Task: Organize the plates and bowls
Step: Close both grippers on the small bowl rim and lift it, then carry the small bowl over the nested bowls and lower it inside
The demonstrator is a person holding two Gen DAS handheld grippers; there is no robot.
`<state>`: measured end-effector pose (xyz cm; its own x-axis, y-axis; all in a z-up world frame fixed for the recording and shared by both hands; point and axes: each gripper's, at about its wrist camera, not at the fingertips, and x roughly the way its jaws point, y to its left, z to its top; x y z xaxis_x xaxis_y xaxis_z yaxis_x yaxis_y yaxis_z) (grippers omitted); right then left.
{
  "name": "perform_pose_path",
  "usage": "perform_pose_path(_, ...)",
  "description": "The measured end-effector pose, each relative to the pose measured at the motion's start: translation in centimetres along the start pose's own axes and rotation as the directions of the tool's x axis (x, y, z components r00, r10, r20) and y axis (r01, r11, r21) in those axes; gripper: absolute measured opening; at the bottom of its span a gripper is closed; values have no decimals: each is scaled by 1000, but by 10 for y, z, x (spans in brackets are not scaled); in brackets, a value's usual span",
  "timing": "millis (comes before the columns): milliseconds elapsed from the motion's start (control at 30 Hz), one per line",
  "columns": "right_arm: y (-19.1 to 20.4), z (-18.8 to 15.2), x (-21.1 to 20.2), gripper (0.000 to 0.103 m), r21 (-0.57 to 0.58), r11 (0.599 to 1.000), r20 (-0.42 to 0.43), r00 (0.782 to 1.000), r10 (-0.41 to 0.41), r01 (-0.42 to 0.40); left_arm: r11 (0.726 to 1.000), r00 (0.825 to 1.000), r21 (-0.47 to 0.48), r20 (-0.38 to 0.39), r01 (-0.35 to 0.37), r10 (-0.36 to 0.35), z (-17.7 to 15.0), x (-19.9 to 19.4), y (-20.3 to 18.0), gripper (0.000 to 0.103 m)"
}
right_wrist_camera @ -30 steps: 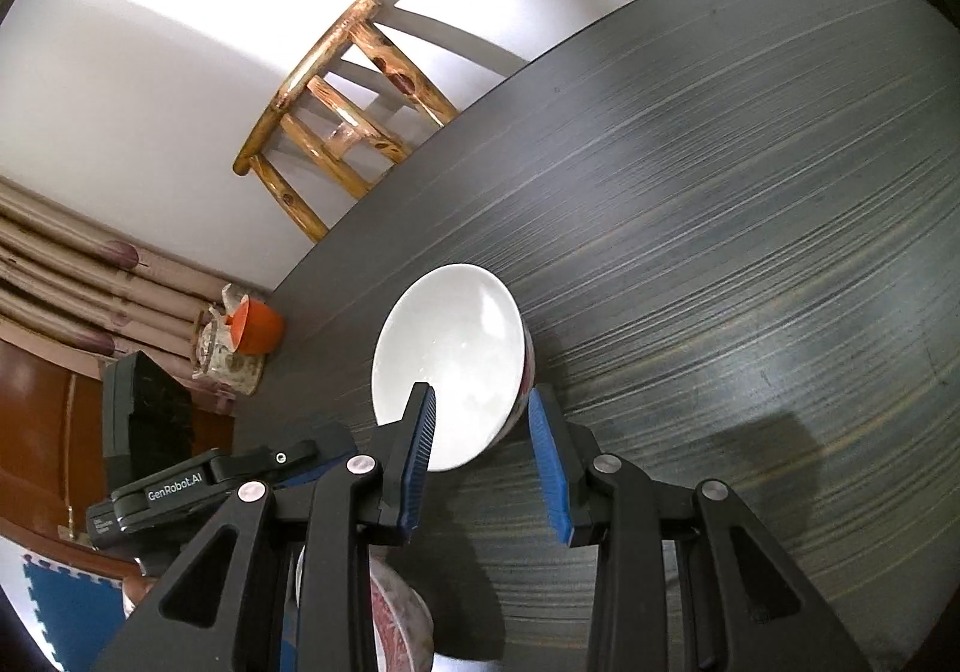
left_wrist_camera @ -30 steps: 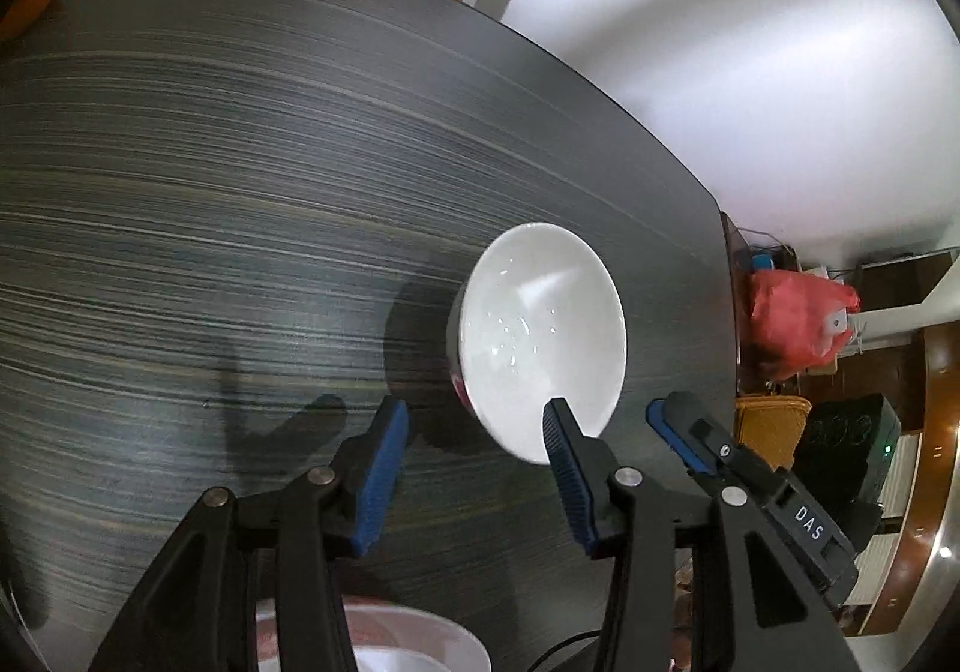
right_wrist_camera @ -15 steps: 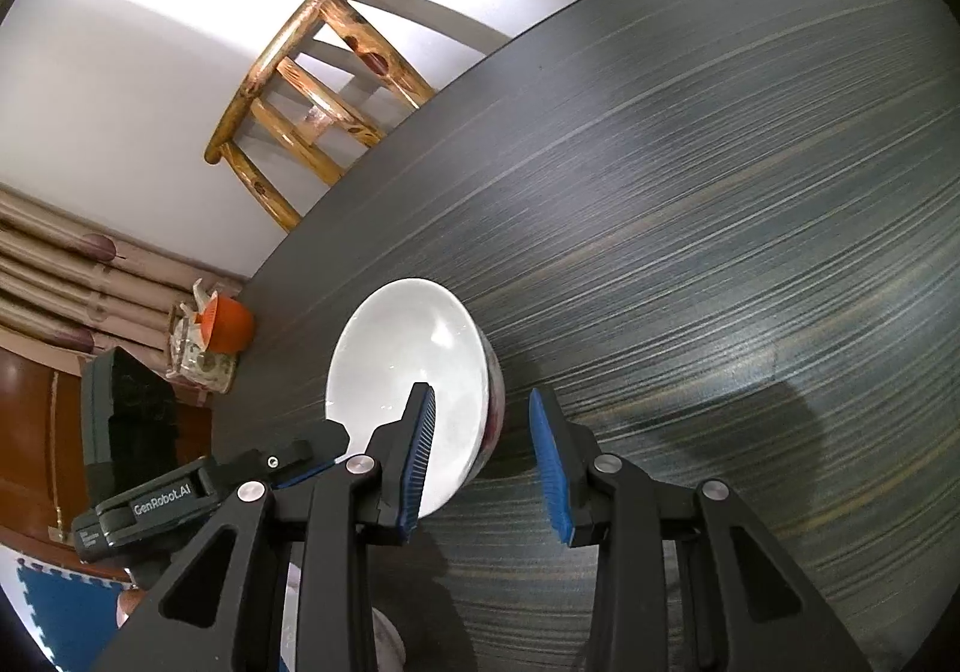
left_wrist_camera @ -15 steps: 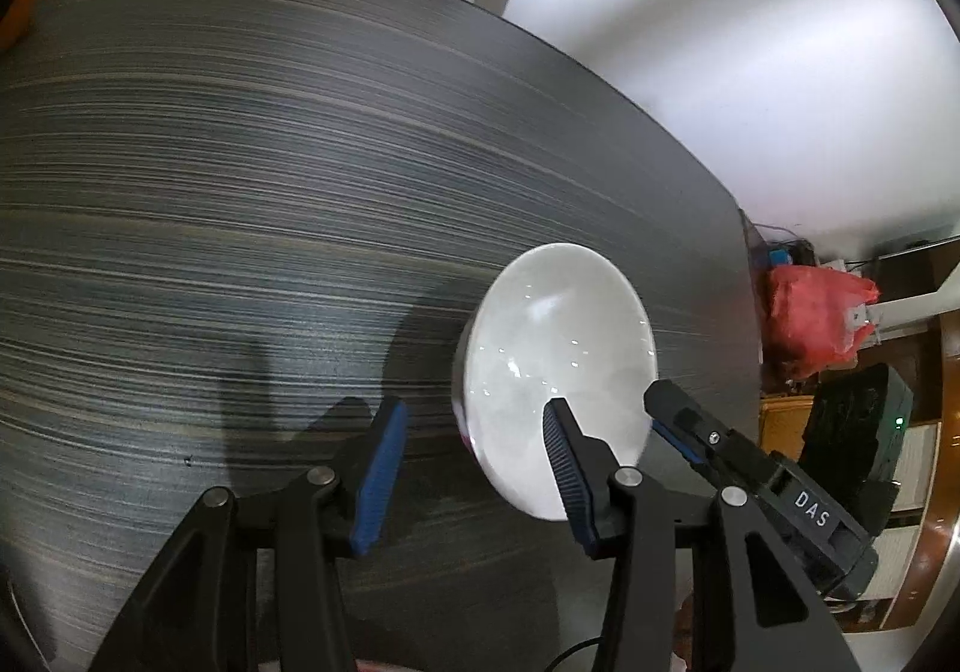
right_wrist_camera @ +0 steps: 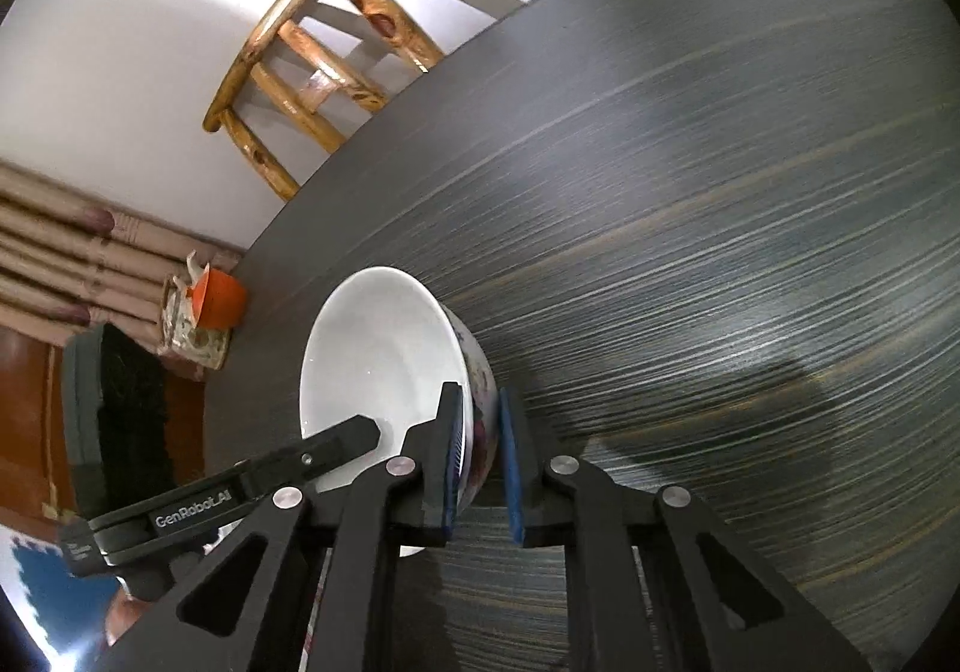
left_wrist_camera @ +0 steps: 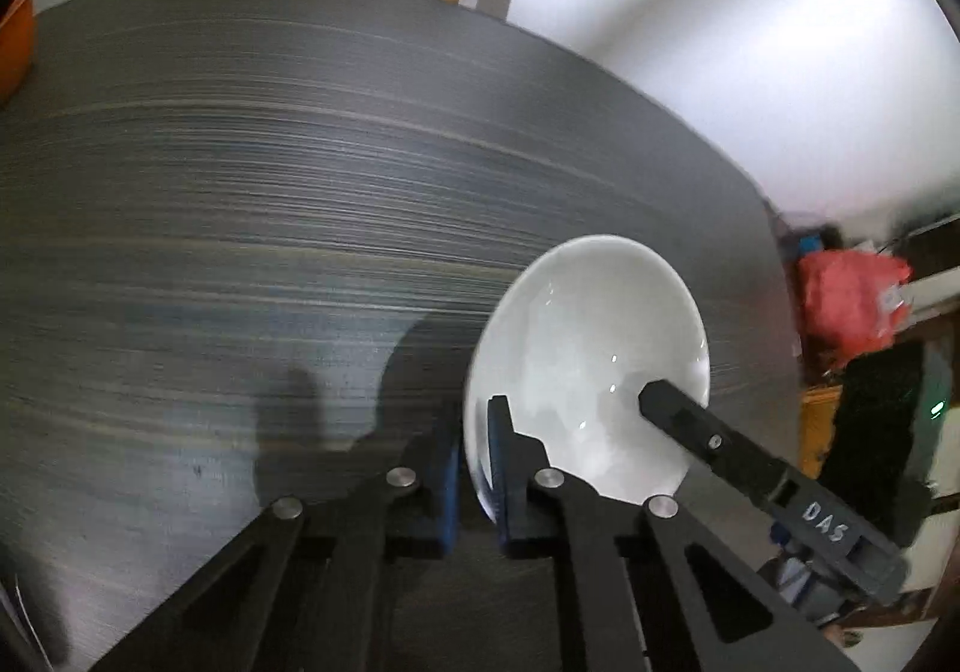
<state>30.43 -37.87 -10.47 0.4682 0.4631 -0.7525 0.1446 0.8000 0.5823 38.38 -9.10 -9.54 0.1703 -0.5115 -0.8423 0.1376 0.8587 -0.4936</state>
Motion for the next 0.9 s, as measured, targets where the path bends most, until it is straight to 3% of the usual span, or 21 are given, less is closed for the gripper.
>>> perform_pose_path(267, 37, -28, -54, 13, -46, 995, 47, 995, 90, -87, 999, 995, 49, 96, 16, -21, -49, -82, -1, 8)
perform_pose_path(467, 75, -72, -80, 15, -81, 985, 2, 989, 150, -149, 999, 992, 32, 127, -10, 6, -96, -127, 27, 8)
perform_pose_path(700, 99, -126, -69, 15, -100, 980, -77, 983, 166, -173, 999, 994, -4, 103, -39, 39, -141, -134, 61, 8)
perform_pose_path(900, 104, -153, -48, 15, -103, 986, -129, 984, 120, -134, 997, 994, -22, 86, -71, 72, -157, -126, 77, 8)
